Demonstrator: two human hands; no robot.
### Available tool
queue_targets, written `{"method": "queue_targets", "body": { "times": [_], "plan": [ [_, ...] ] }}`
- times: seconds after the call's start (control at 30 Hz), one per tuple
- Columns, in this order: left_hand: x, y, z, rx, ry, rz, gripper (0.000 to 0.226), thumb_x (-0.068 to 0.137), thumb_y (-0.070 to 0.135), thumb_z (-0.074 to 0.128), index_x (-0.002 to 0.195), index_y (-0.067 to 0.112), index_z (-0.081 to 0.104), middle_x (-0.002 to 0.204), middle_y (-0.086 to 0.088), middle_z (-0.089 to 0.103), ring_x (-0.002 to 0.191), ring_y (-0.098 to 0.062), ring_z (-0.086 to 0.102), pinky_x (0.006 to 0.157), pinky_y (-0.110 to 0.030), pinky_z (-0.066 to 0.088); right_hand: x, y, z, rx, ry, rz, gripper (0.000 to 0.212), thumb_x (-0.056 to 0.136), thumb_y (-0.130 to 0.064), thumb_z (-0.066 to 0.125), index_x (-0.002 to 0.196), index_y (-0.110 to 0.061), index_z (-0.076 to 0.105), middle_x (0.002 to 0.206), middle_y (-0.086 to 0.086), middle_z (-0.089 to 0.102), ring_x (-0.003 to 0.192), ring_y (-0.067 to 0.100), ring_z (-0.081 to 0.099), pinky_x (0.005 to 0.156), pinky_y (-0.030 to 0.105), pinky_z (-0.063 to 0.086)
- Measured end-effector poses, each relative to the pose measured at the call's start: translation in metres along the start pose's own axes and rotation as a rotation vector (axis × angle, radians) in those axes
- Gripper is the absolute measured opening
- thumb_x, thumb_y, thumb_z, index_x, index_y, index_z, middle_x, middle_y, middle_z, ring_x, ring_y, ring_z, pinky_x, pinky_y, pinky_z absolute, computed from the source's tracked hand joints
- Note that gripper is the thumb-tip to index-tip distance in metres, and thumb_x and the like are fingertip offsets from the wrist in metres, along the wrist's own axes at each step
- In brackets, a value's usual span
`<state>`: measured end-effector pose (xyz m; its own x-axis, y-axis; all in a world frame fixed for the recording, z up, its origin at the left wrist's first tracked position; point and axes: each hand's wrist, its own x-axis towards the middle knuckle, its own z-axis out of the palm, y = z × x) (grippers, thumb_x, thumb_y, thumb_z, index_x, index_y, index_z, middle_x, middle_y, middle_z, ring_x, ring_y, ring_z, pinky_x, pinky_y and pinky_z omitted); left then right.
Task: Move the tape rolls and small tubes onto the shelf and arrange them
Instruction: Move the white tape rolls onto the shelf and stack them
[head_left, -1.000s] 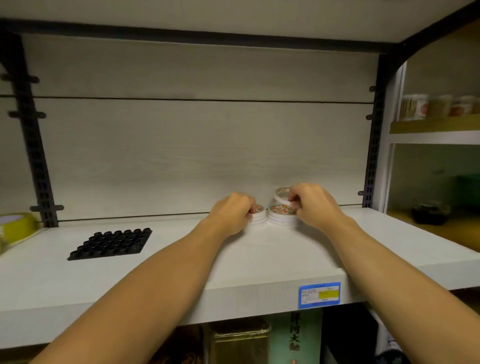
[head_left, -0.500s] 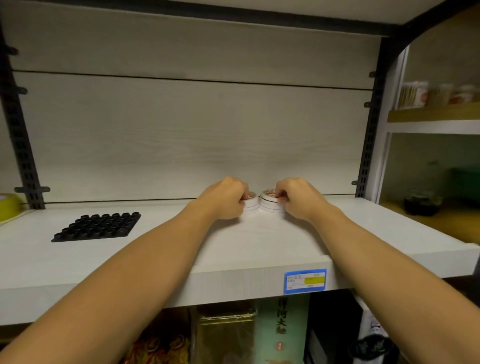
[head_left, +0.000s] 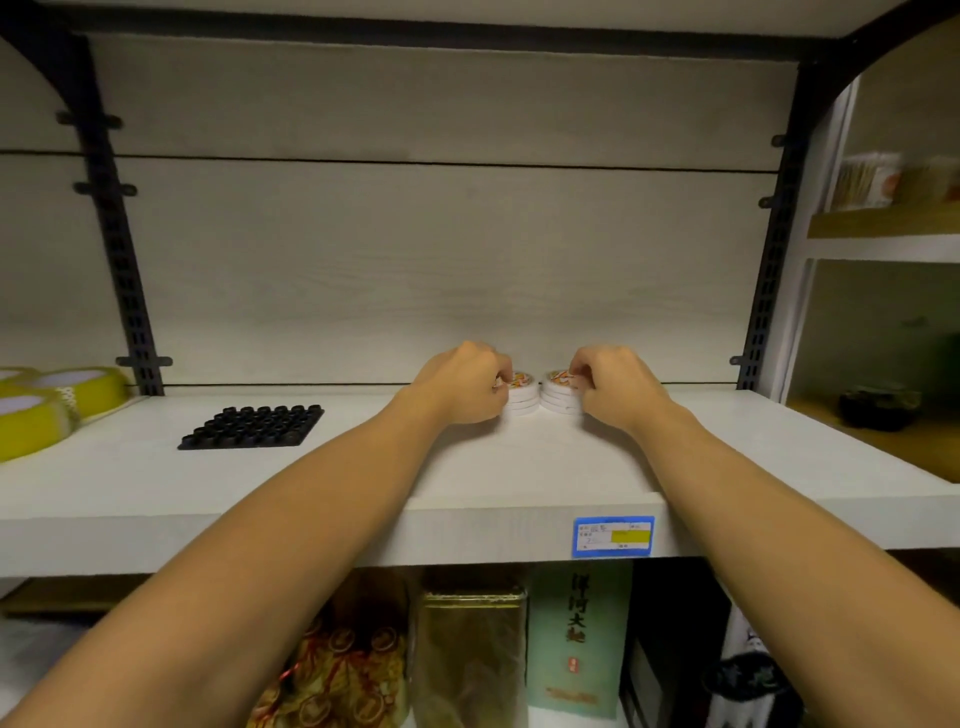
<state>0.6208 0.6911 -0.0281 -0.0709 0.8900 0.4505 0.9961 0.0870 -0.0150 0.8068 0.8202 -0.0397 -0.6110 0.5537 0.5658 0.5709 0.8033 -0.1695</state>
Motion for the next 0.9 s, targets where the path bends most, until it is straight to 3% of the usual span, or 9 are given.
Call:
{"method": "queue_targets", "body": {
  "times": [0.13,0.27,0.53,0.77,0.9],
  "plan": [
    [-0.018,0.016,-0.024,0.047,0.017,-0.025,0.030,0.090,0.025,0.053,0.117,0.024,0.066,0.120,0.000,0.063,0.111,-0.027,0.059,0.080,-0.032,0.046,-0.019,-0.016,-0.023,0.016,0.042,0.034,0.024,0.086,-0.015,0.060,0.110,-0.012,0.064,0.110,0.008,0.065,0.103,0.030,0.060,0.085,0.040,0.051],
    [-0.059,0.027,-0.065,0.046,0.110,-0.076,0.034,0.092,0.027,0.053,0.124,0.021,0.062,0.127,0.003,0.062,0.116,-0.025,0.058,0.088,-0.039,0.052,-0.050,-0.038,-0.056,0.023,0.104,-0.003,0.034,0.088,-0.019,0.061,0.122,-0.014,0.062,0.120,0.005,0.061,0.109,0.027,0.059,0.086,0.038,0.051],
    [-0.176,0.030,-0.123,0.127,0.260,-0.159,0.029,0.097,0.037,0.053,0.124,0.027,0.059,0.123,0.010,0.061,0.105,-0.015,0.061,0.083,-0.040,0.056,-0.125,-0.085,-0.109,0.069,0.250,-0.132,0.039,0.090,-0.025,0.062,0.129,-0.018,0.058,0.126,0.000,0.061,0.115,0.023,0.057,0.092,0.038,0.050],
    [-0.258,0.025,-0.154,0.286,0.255,-0.325,0.031,0.095,0.035,0.055,0.122,0.023,0.062,0.117,0.005,0.063,0.104,-0.020,0.062,0.077,-0.038,0.055,-0.134,-0.136,-0.093,0.118,0.116,-0.256,0.050,0.091,-0.029,0.063,0.139,-0.019,0.049,0.137,0.001,0.055,0.125,0.022,0.051,0.098,0.037,0.046],
    [-0.305,0.012,-0.170,0.350,0.210,-0.457,0.032,0.097,0.036,0.054,0.126,0.024,0.060,0.127,0.005,0.061,0.109,-0.017,0.060,0.080,-0.034,0.055,-0.132,-0.176,-0.078,0.161,0.073,-0.338,0.053,0.092,-0.033,0.062,0.142,-0.022,0.046,0.141,-0.002,0.053,0.129,0.020,0.049,0.102,0.038,0.044]
  ]
}}
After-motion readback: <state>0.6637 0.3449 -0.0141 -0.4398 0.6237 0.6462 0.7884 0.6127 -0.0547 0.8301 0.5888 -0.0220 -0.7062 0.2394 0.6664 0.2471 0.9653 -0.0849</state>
